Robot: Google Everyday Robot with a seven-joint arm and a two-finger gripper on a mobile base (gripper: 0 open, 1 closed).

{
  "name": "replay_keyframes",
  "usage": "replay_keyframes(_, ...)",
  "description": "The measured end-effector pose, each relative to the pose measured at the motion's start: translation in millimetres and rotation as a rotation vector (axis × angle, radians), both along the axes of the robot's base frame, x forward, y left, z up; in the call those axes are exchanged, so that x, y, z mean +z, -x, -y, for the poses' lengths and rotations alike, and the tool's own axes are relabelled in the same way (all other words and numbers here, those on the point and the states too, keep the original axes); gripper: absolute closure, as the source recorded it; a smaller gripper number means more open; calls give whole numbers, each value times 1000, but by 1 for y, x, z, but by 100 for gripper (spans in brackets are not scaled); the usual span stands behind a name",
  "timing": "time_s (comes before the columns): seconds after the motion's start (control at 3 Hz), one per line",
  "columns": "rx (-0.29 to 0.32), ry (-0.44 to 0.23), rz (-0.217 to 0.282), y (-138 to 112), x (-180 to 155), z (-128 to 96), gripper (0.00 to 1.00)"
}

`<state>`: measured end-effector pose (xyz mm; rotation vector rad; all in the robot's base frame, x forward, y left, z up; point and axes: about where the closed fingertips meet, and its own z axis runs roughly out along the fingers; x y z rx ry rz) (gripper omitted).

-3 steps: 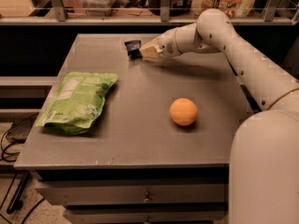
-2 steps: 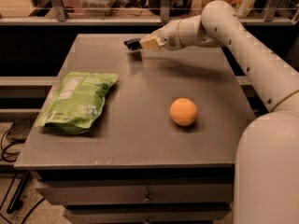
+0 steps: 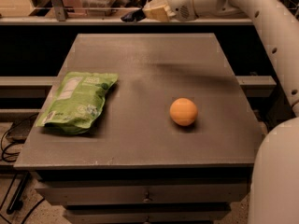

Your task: Pick rxbar blueberry

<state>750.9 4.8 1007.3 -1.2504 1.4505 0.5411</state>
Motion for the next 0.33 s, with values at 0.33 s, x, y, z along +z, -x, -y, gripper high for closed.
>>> replay_keyframes(0.33,38,69,115,34,71,18,100)
